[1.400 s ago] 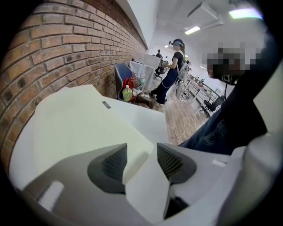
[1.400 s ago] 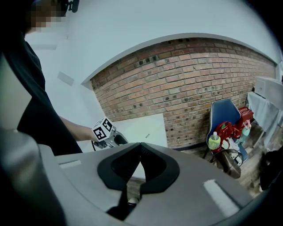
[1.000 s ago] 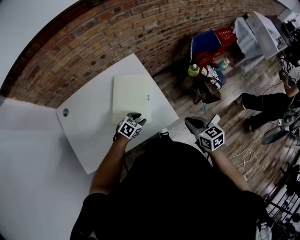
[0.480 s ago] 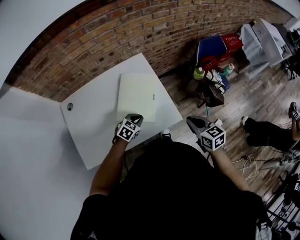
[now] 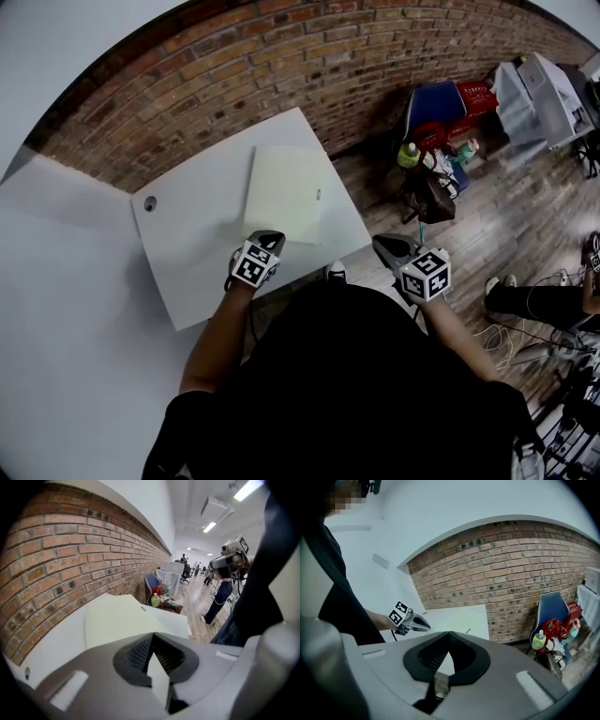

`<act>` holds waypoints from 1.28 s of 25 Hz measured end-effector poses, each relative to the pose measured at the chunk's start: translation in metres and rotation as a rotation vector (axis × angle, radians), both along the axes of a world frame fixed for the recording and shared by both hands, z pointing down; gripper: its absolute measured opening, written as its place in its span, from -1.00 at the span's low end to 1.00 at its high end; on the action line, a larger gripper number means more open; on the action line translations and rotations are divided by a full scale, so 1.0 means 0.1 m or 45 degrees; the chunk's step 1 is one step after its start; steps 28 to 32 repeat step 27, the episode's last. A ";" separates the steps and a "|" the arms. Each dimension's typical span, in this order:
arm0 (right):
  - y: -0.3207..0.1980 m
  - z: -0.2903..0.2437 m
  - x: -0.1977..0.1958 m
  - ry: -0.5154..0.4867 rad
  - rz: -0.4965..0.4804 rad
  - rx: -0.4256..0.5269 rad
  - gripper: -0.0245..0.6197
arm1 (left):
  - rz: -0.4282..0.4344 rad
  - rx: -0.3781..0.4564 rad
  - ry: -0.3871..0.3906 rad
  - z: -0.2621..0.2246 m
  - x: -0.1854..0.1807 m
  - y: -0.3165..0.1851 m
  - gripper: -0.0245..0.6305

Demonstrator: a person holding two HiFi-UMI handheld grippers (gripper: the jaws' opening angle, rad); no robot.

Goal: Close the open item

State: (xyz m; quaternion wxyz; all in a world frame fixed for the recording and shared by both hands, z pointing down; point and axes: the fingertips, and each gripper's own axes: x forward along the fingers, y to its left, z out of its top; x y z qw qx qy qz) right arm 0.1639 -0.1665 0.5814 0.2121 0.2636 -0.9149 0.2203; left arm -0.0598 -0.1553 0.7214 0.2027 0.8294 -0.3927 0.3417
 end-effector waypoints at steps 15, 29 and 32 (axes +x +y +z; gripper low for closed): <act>-0.08 -0.06 -0.30 -0.001 -0.128 0.021 -0.92 | -0.175 0.109 0.126 -0.57 -0.23 0.09 -0.92; -0.21 -0.10 -0.52 -0.011 -0.163 0.044 -0.92 | -0.217 0.379 0.161 -1.23 -0.28 0.09 -0.92; -0.21 -0.10 -0.52 -0.011 -0.163 0.044 -0.92 | -0.217 0.379 0.161 -1.23 -0.28 0.09 -0.92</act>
